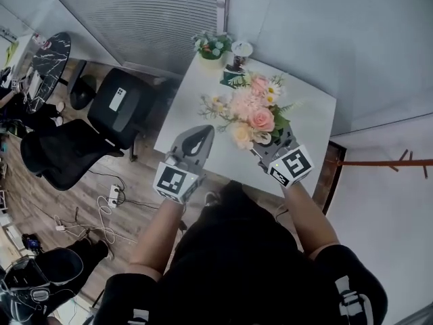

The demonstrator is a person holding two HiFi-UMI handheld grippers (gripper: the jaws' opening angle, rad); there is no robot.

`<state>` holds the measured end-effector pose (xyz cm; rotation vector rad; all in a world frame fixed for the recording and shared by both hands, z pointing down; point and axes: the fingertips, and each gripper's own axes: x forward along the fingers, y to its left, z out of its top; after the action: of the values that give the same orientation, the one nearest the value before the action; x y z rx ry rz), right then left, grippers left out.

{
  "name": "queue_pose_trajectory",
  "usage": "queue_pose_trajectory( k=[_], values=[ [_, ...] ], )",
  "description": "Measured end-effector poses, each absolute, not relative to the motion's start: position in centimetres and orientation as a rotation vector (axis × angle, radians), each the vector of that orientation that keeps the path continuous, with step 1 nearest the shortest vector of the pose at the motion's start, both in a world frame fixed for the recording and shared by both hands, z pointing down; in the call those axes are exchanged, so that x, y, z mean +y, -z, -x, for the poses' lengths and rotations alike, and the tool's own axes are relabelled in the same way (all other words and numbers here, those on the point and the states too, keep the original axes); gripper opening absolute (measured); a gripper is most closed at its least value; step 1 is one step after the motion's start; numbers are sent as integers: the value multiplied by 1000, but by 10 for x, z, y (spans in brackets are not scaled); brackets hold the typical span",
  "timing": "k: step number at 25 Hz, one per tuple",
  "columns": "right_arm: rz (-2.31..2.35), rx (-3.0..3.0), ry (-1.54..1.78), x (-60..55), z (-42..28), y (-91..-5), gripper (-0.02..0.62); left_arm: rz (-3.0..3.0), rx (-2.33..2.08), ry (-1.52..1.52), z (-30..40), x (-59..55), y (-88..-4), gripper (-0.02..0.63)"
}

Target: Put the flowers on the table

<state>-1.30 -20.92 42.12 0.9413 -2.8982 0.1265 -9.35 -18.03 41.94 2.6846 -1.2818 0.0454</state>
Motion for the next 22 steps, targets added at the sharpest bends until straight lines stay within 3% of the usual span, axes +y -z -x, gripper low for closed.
queue_pose_trajectory(
  k=[22],
  values=[
    [-910, -2884, -153, -326, 29, -522, 333, -2580, -1443, -58, 106, -282, -513, 12]
  ],
)
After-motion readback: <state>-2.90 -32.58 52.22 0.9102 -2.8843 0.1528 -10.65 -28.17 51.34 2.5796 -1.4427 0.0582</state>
